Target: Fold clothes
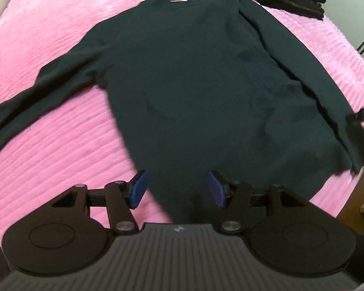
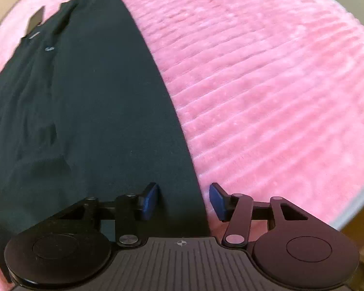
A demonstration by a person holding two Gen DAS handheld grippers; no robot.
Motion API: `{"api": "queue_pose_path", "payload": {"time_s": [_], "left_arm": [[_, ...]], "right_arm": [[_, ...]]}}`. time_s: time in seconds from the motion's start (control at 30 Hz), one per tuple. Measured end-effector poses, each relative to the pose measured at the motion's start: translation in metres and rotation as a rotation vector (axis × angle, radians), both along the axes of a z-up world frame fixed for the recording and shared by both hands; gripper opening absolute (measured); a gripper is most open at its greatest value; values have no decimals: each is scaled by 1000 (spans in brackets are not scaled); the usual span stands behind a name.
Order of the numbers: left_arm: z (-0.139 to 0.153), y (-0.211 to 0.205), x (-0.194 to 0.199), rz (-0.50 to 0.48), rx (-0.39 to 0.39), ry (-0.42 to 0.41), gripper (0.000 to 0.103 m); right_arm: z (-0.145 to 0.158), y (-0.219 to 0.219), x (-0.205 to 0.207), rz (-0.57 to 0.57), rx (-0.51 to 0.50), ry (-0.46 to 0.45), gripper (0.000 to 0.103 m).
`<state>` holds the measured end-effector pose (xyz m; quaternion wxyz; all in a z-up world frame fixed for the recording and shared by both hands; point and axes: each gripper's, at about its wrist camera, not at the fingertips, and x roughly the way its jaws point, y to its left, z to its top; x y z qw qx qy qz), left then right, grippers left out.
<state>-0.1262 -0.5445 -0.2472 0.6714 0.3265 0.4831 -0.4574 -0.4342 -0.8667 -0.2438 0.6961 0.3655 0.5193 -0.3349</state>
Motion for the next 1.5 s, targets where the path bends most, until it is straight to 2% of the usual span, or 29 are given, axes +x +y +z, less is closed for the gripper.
{"api": "queue_pose_path", "payload": {"time_s": [0.07, 0.1, 0.2, 0.27, 0.33, 0.43, 0.47, 0.5, 0.53, 0.57, 0.6, 0.67, 0.8, 0.9, 0.97, 1.13, 1.23, 1.33, 1.4, 1.47, 1.5], "left_arm": [[6, -24, -23, -15, 12, -11, 51], [9, -36, -34, -26, 15, -13, 51], [18, -73, -65, -97, 10, -13, 51], [26, -94, -83, -155, -6, -27, 51], [35, -109, -94, -196, -28, -38, 51], [41, -118, -100, -210, -38, -51, 53], [42, -120, -101, -211, -39, -56, 54], [43, -120, -101, -206, -36, -61, 54], [41, -117, -99, -189, -24, -68, 54], [39, -113, -96, -169, -12, -73, 54], [38, -107, -92, -141, 3, -76, 54], [33, -90, -86, -78, 35, -80, 56], [18, -53, -80, 43, 105, -65, 56], [5, -21, -79, 113, 138, -26, 56], [-4, -3, -82, 140, 149, 11, 57], [-34, 24, -93, 160, 153, 89, 58], [-52, 45, -95, 205, 153, 129, 58], [-71, 62, -92, 288, 131, 202, 57], [-80, 72, -89, 346, 103, 252, 51], [-84, 80, -85, 408, 64, 291, 32], [-84, 83, -83, 434, 44, 309, 28]], "right_arm": [[-2, -4, -3, 55, 13, -25, 23], [2, -8, -4, 86, 30, -43, 4], [32, -32, -13, 134, 7, -91, 4], [70, -60, -21, 179, -114, -85, 4], [102, -93, -26, 201, -269, -34, 4], [128, -158, -38, 131, -431, 10, 5], [131, -178, -40, 106, -476, 36, 6], [132, -195, -40, 91, -512, 87, 33], [130, -208, -37, 84, -540, 157, 67], [129, -217, -35, 73, -569, 200, 75], [129, -218, -31, 71, -575, 188, 75], [125, -211, -22, 97, -531, 112, 75], [89, -158, -2, 234, -334, -26, 75], [56, -112, 5, 359, -209, -80, 75], [45, -87, -1, 412, -153, -106, 75], [49, -59, -41, 458, -95, -199, 75], [47, -51, -46, 504, -92, -181, 75], [37, -45, -45, 535, -92, -156, 75], [30, -46, -42, 526, -85, -155, 75], [25, -50, -37, 519, -90, -161, 75], [23, -53, -34, 516, -91, -167, 75]]}}
